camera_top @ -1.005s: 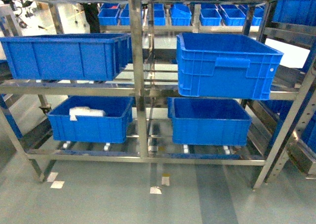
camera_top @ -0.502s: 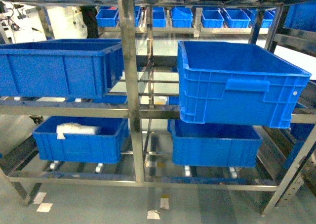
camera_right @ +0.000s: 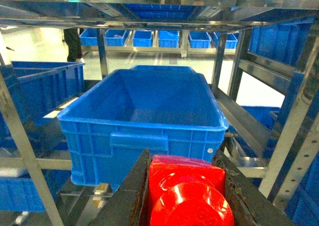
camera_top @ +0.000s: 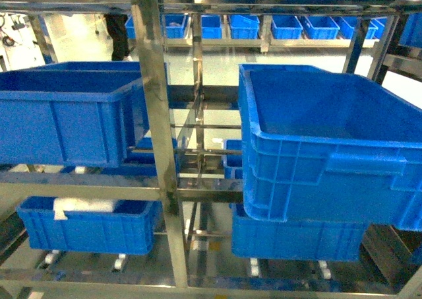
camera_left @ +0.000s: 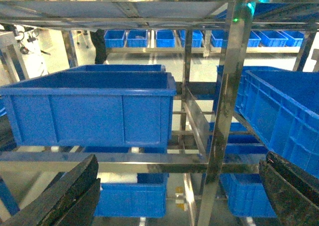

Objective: Pick red block from blue box to shelf

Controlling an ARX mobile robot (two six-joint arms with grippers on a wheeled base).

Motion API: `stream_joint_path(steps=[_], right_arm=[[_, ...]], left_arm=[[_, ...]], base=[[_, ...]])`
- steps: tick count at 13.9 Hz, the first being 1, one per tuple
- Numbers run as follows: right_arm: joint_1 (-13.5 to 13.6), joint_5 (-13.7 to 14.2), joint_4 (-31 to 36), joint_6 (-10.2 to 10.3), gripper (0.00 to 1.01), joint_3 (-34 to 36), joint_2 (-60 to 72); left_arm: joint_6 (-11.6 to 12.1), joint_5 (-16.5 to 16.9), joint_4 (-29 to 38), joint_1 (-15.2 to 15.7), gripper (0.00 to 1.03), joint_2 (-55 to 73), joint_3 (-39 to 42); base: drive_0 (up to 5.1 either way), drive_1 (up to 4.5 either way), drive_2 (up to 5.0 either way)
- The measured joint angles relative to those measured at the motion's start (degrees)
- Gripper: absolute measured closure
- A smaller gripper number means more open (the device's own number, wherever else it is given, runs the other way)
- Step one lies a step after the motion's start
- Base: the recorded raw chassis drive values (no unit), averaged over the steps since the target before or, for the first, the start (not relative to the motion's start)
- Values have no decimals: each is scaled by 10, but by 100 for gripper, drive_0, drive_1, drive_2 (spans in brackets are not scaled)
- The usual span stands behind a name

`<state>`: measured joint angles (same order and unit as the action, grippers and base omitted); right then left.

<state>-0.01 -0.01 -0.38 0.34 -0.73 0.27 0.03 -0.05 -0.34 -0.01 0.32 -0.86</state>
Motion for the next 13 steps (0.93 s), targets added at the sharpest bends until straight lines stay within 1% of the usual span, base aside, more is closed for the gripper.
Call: stream_joint_path(steps=[13], right_arm=[[0,0,1,0,73,0,0]], left_arm=[[0,0,1,0,5,0,0]], base=[[0,0,0]])
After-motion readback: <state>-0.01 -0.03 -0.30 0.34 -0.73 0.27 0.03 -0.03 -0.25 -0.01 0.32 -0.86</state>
